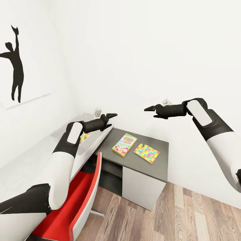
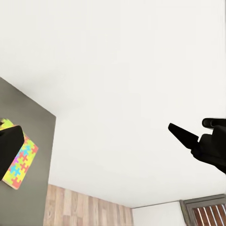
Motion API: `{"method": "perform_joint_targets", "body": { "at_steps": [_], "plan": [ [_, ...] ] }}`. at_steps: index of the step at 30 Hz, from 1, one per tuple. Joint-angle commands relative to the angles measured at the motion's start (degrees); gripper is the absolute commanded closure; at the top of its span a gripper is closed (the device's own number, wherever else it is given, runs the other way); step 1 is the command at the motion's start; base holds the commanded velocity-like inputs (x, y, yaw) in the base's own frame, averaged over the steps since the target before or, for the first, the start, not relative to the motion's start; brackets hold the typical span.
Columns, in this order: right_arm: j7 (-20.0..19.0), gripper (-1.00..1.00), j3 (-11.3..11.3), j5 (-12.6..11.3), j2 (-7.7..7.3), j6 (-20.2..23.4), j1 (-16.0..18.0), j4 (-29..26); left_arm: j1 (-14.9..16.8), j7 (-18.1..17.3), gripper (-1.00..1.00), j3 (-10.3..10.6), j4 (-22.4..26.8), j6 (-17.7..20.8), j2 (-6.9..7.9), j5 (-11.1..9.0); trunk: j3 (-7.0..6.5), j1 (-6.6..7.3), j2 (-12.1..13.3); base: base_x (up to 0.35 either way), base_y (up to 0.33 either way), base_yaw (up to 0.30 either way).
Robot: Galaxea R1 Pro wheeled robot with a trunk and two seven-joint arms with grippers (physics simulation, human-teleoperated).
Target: Put all the toys in the child's room - the three board games (two on the bed and one on the table), the two jigsaw puzzles on the table, and the tennis ball on the table - inside the toy box on the table in the child's room.
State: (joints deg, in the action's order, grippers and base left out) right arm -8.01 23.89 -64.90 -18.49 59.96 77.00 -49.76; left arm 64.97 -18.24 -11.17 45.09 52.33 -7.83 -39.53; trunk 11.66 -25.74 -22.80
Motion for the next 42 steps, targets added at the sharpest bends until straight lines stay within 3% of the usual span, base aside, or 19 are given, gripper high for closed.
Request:
{"method": "perform_joint_targets", "body": {
  "at_steps": [1, 34, 42],
  "plan": [
    [-0.6, -1.0, 0.2, 0.6, -0.06, 0.0, 0.1, 0.0, 0.1, -0.3, -1.0, -0.3, 0.0, 0.4, -0.08, 0.3, 0.03, -0.04, -0.1, 0.0, 0.0, -0.07],
    [-0.6, -1.0, 0.2, 0.6, -0.05, 0.0, 0.0, 0.0, -0.3, -0.3, -1.0, -0.3, 0.0, 0.4, -0.08, 0.4, -3.09, -0.04, -0.1, -0.001, 0.0, -0.07],
    [-0.6, -1.0, 0.2, 0.6, -0.05, 0.0, 0.0, 0.0, -0.3, -0.3, -1.0, -0.3, 0.0, 0.4, -0.08, 0.4, -3.85, -0.04, -0.1, -0.155, 0.0, -0.069]
  ]
}}
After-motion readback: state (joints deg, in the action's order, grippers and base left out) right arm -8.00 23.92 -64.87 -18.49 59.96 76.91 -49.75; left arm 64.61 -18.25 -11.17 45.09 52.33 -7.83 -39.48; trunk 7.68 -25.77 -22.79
